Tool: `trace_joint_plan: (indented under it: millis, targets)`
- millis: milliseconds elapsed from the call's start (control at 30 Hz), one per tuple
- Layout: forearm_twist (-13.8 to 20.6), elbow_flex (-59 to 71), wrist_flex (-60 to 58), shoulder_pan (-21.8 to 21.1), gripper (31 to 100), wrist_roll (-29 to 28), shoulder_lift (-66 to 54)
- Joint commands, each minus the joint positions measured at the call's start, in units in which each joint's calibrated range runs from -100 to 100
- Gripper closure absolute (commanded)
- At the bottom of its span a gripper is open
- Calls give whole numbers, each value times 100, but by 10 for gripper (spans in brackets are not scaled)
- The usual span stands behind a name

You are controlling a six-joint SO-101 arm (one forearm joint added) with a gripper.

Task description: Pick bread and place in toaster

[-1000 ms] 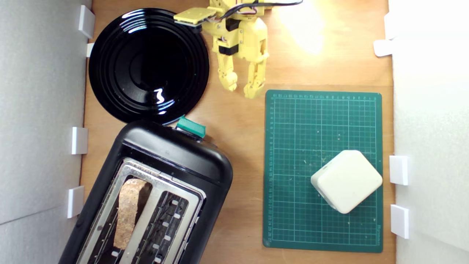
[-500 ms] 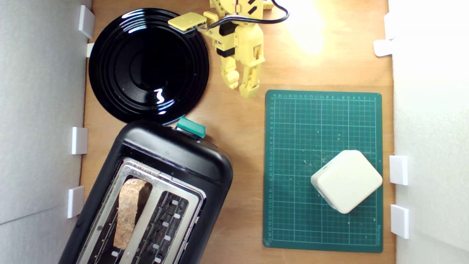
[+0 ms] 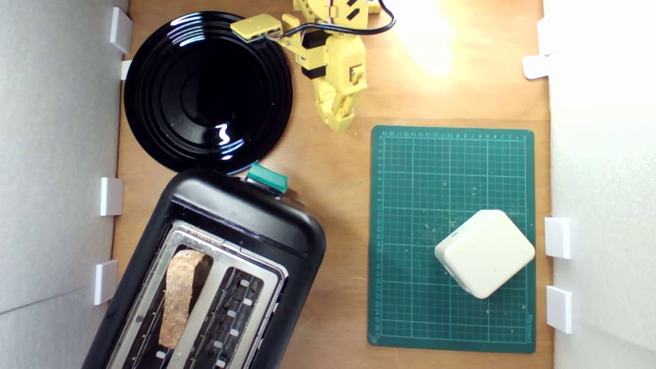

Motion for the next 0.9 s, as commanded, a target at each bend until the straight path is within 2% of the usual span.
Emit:
trace_joint_plan:
  millis: [0,133,367,533,667,867]
  targets:
    - [-30,30,13,-6,844,-30,-51]
    - [-30,30,13,-6,879,-30,-51]
    - [-67,30,64,-14,884,-30,-51]
    - [-76,30,141,-151,958,-30,-43]
    - [-76,30,141,-191,989,-30,-34]
    - [6,12,132,-191,992,-9,-34]
